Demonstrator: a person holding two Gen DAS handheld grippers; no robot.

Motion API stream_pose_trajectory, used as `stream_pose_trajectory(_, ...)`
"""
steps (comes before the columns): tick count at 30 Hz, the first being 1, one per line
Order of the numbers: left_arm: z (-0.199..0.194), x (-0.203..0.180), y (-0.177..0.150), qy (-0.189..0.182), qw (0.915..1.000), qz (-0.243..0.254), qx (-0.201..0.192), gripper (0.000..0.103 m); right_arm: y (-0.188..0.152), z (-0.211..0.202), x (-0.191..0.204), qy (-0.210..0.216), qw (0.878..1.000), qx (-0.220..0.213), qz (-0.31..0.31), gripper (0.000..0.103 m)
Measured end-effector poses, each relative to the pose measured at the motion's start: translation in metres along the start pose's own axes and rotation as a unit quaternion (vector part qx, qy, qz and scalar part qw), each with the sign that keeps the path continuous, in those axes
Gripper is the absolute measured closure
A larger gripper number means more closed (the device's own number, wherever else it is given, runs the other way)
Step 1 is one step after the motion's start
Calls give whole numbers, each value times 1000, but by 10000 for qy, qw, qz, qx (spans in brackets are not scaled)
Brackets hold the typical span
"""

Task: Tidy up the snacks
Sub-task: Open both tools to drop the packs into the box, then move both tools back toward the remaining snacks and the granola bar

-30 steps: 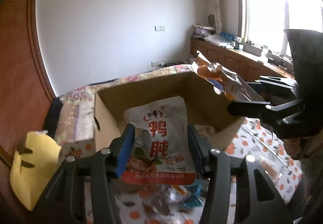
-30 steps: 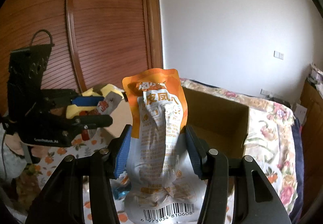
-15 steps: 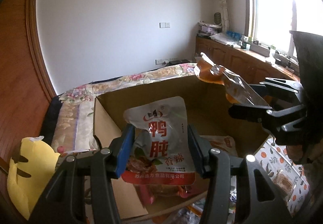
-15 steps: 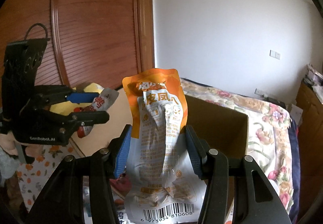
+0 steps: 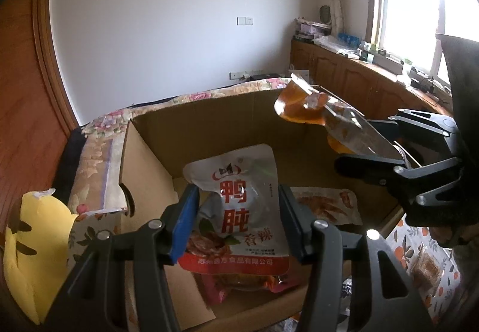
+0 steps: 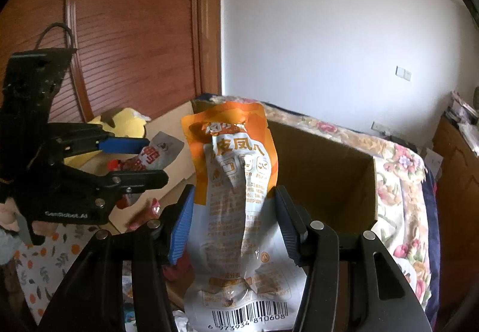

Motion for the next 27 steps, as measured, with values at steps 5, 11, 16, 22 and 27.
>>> stream_pose_trajectory(5, -2, 0, -2, 27, 10000, -30, -42, 49, 4, 13, -2, -160, 9997, 195, 38, 48)
stream_pose_trajectory(11, -16, -3, -5, -29, 9999, -30, -137, 49, 3, 25, -4, -155, 9988, 454, 93, 47)
stream_pose_trajectory(16, -35, -7, -18, -73, 9998, -54, -173, 49, -2, 29, -7, -242, 9980, 564, 150, 46)
stream_pose_trajectory(22, -58, -6, -39, -62, 9998, -99, -181, 49, 0, 14, 1, -412, 9978, 502, 127, 40)
stream_pose_trajectory(27, -76, -12, -58, -2, 9999, -31, -154, 49, -12, -23, 6, -409, 9982, 329, 274, 40)
Point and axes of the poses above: each gripper's, at about its wrist camera, not at the fingertips, and z roughly the way its jaws point, x to its left, y to its top, the point moved 3 cm from there along z, roughly the way its jaws point, and after that the axes turned 5 degrees about x, right-handed, at the moved point
